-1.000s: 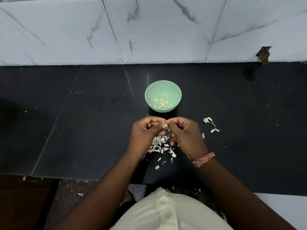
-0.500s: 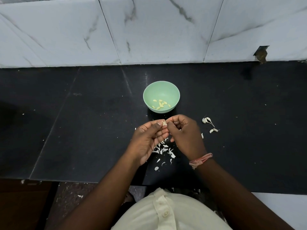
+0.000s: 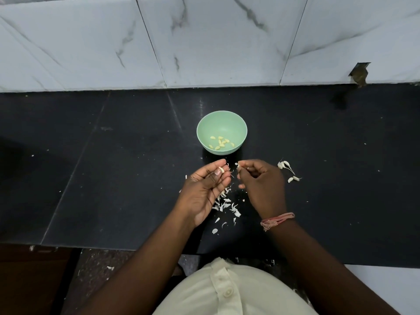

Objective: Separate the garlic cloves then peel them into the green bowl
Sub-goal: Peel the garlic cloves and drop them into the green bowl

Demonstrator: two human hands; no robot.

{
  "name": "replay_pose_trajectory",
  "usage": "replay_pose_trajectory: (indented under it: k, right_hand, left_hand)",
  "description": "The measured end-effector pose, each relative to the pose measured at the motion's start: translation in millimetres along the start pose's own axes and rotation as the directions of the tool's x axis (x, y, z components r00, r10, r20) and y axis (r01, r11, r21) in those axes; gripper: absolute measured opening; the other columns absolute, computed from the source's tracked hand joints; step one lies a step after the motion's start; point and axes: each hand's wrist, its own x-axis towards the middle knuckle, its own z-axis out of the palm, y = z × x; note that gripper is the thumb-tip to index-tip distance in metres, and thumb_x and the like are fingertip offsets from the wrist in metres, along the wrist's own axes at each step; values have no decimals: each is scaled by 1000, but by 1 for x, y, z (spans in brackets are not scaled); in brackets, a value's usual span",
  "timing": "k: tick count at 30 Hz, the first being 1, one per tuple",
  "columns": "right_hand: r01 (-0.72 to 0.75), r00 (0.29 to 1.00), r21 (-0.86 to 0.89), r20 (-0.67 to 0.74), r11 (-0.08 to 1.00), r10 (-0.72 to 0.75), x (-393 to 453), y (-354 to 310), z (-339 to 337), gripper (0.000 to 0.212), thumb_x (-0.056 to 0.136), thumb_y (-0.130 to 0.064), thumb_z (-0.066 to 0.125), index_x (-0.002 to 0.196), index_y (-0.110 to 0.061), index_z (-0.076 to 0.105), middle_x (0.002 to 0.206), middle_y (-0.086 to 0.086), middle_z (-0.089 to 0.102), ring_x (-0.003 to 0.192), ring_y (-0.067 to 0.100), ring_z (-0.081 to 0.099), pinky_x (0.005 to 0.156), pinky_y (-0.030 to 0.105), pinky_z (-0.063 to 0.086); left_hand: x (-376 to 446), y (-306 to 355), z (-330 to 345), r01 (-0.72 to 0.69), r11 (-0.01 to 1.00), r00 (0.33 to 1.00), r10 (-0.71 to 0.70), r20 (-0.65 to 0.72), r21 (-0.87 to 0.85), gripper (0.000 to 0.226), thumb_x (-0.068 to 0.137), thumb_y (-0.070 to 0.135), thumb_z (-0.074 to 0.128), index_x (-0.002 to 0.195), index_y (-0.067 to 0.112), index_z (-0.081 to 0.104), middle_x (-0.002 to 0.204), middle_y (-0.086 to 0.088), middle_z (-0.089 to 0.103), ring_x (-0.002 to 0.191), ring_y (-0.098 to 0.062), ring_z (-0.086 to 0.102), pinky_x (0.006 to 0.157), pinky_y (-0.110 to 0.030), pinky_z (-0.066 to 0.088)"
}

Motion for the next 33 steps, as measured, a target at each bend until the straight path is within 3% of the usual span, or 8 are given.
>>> replay_pose_trajectory:
  k: [2,5,7,10,15,21,27,33]
  right_hand:
    - [13,1000,-130,9,991,-12,0,4,-1,8,88,-18,75,83,-23,72,72,-7,73,64,11,72,62,42,63]
    - [76,997,-301,-2,951,-81,2,6,-3,18,84,-25,80,82,-20,63,70,-6,66,63,8,66,66,33,57]
    - [126,992,-346,58,930,-113,2,2,-5,11,87,-15,74,94,-20,67,83,-8,66,74,6,62,75,29,53]
    - [204,975,-385,167,900,-150,0,-1,-5,36,83,0,57,106,-22,74,105,-5,61,88,8,59,84,25,47]
    - [276,961,-357,129,892,-245,0,-8,-4,13,87,-19,72,97,-26,76,91,-12,60,82,3,59,77,22,47]
    - [406,912,-248,178,880,-371,-1,-15,-1,10,91,-15,71,95,-20,77,87,-12,68,80,4,64,73,19,51]
    - [366,928,-245,174,898,-331,-1,-13,0,7,88,-15,71,81,-18,73,75,-7,67,69,12,63,66,36,54]
    - [281,955,-209,152,937,-253,-7,-15,3,12,86,-12,70,75,-18,71,66,-10,67,61,9,62,61,32,54]
  left_hand:
    - [0,-1,-1,6,1000,1000,-6,-3,-23,30,94,-10,54,118,0,69,108,-16,74,92,-18,73,83,-26,61]
    - [-1,-1,-1,12,999,1000,-13,-10,-41,31,90,-11,58,115,0,71,104,-16,74,90,-19,73,84,-27,61]
    - [-2,-1,-1,10,999,1000,-10,-22,-43,29,89,-9,61,114,-1,71,101,-15,74,89,-19,73,83,-27,61]
    - [-1,1,0,-7,999,999,4,-45,-52,26,85,-5,66,110,-1,71,94,-13,74,84,-18,72,81,-26,61]
    - [-2,2,-1,-63,998,997,63,-48,12,19,86,-3,67,105,1,70,89,-13,73,81,-18,72,82,-29,62]
    - [-4,4,4,-143,981,988,150,-43,133,13,90,-7,66,100,1,65,88,-15,73,80,-21,74,74,-30,63]
    - [-4,4,4,-242,939,967,255,-24,244,14,86,-12,69,97,-3,67,87,-15,71,83,-21,71,76,-26,61]
    - [-5,4,8,-282,924,953,301,-38,259,15,86,-13,68,97,-4,66,86,-16,70,80,-19,70,75,-26,60]
